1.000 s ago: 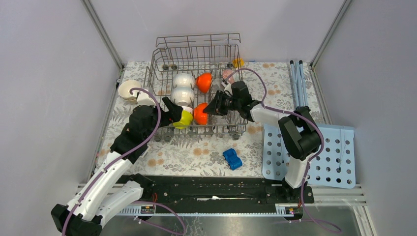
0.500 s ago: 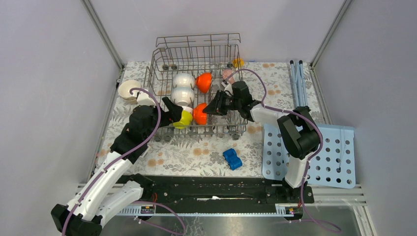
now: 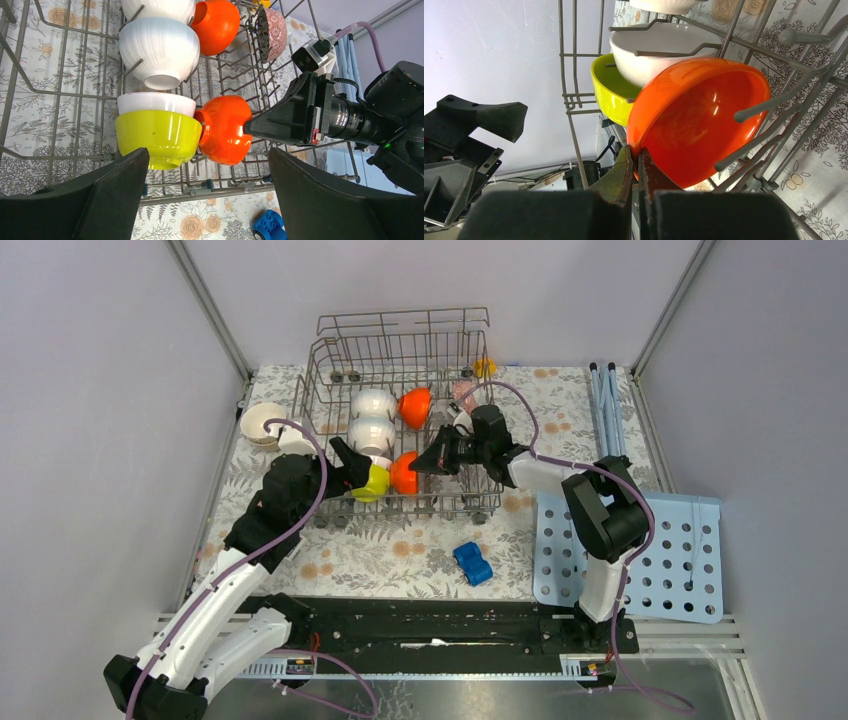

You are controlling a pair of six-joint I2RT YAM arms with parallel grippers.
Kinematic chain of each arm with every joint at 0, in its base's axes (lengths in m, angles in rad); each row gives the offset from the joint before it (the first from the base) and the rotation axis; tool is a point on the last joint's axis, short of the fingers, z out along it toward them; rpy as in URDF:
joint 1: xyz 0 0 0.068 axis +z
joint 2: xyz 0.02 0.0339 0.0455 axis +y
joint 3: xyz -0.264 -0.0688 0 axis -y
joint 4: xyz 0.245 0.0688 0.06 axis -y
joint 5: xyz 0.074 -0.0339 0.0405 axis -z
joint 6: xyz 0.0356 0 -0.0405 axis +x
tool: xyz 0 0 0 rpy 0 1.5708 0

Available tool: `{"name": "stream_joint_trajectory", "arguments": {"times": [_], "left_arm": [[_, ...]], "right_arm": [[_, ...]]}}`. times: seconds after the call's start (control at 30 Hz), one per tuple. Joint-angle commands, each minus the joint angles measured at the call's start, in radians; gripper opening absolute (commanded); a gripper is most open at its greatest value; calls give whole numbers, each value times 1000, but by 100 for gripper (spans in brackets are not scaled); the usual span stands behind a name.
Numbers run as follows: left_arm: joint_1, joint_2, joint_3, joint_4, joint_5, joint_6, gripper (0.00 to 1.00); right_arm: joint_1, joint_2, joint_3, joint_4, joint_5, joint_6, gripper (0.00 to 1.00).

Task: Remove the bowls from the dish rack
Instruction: Pick up the bowl from the dish rack.

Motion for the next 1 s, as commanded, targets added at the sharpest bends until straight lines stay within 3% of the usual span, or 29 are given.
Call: {"name": "stream_joint_trajectory", "arguments": {"times": [0.0, 0.5, 0.97], "left_arm": [[3, -3, 2, 27, -15, -1, 93], [3, 1, 0, 27, -17, -1, 93], [3, -6, -3, 27, -39, -4, 93]], "right_arm": [[-23, -69, -7, 2, -19, 15, 0], [-64, -164, -17, -14, -21, 2, 0], [-71, -229, -106, 380, -94, 185, 0]]}}
